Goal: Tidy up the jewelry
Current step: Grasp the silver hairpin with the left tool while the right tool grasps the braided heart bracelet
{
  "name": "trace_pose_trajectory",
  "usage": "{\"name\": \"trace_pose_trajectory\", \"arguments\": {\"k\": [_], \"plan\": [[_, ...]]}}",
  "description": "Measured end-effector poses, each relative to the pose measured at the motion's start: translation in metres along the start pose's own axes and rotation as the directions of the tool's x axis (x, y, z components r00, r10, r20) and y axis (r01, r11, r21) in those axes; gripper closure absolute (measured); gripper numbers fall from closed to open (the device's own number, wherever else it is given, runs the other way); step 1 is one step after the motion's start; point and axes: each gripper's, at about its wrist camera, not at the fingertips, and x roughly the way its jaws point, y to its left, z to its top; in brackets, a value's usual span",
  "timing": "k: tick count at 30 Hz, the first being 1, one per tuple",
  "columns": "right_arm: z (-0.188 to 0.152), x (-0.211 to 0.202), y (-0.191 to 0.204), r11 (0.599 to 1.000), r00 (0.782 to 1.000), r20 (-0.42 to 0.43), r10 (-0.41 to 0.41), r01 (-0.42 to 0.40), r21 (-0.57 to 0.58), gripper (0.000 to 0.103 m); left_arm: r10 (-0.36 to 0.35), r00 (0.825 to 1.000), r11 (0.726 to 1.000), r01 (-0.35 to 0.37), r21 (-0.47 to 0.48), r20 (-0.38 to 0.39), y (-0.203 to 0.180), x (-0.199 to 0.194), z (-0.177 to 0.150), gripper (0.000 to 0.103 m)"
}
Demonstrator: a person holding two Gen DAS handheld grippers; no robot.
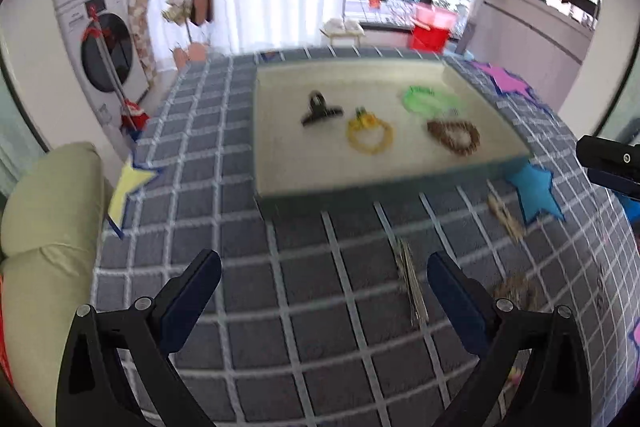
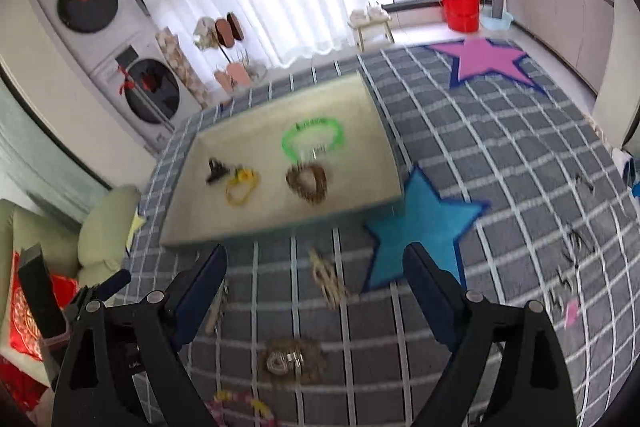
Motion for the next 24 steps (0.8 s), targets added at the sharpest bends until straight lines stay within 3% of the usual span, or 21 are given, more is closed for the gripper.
{"name": "trace_pose_trajectory", "arguments": {"k": [11, 16, 18, 24], "plan": [[-0.062, 0.007, -0.006, 0.992, 0.989, -0.113, -0.099, 0.089, -0.093, 0.012, 0.025, 0.999, 1.000, -0.025, 0.009, -0.043, -0.008, 0.005, -0.018, 0.000], [-0.072, 0.014, -0.007, 0.991, 0.984, -0.139, -0.111, 0.099, -0.086, 0.013, 0.040, 0.999, 0.999, -0.039, 0.027, -0.036, -0.014, 0.008, -0.015, 0.000], [-0.073, 0.017, -0.004, 0.987, 0.982, -0.136, -0.132, 0.118, -0.106, 0.026, 0.048, 0.998, 0.998, -0.046, 0.035, -0.036, -0.017, 0.010, -0.014, 0.000], [-0.076, 0.030, 0.009, 0.975, 0.975, -0.145, -0.171, 0.146, -0.166, 0.045, 0.057, 0.997, 0.997, -0.054, 0.057, -0.048, -0.024, 0.022, -0.013, 0.000]]}}
